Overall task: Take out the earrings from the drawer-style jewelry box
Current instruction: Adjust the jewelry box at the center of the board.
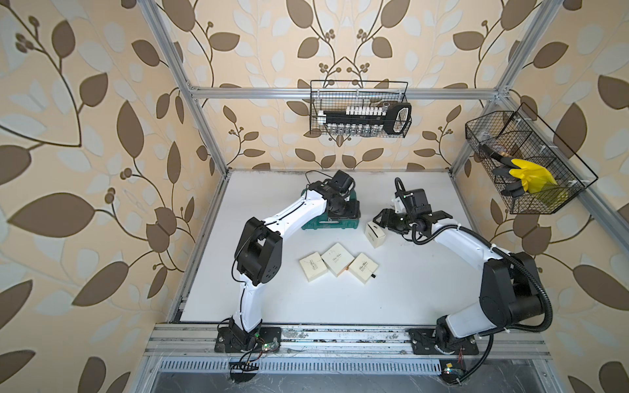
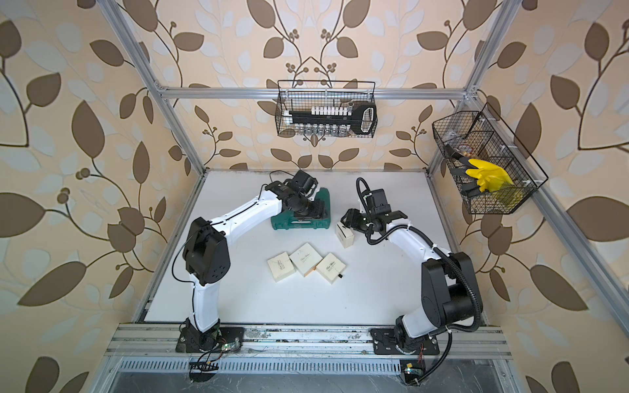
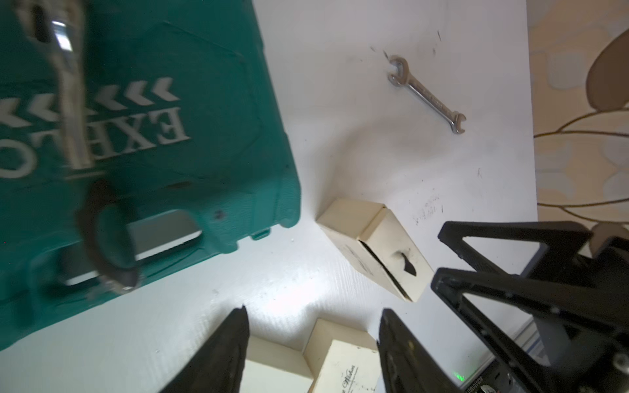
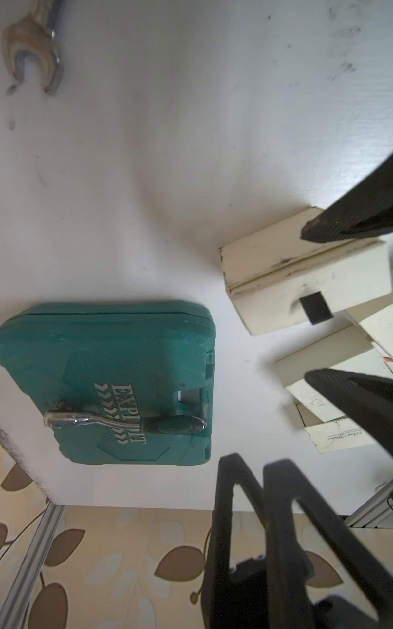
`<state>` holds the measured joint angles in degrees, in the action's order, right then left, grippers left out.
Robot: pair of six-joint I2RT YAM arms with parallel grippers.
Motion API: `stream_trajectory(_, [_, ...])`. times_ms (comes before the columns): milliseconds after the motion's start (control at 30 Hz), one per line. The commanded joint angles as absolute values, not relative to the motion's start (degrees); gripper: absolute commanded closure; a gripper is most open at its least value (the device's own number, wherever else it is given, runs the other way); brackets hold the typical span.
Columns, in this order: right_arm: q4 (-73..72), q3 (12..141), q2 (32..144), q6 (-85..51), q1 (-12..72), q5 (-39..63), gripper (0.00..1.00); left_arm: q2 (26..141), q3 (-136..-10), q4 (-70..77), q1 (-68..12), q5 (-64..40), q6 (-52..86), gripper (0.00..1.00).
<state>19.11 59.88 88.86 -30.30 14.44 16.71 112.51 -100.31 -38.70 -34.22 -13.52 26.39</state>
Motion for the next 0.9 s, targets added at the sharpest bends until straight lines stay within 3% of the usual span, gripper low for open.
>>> stream_trajectory(0, [23.5,62.6,92.1,-26.9,15.9,12.4,0.38,106.0,-96.7,-35.5,-33.7,-14.6,28.5,0.31])
stream_trajectory(267, [26.7,65.2,95.9,-23.5,19.3,5.7,0.42,104.7,-92.3,-33.9,-33.5,-16.0,29.7,0.26])
stream_trajectory(500, [26.2,63.6,94.3,-24.5,18.7,5.3,0.68,106.1,-93.2,-34.2,-33.6,-17.9,29.0,0.25])
stream_trajectory(867, [17.0,51.5,88.6,-33.3,9.1,22.3,0.68,115.5,-102.3,-42.1,-36.7,-19.8,24.1,0.22])
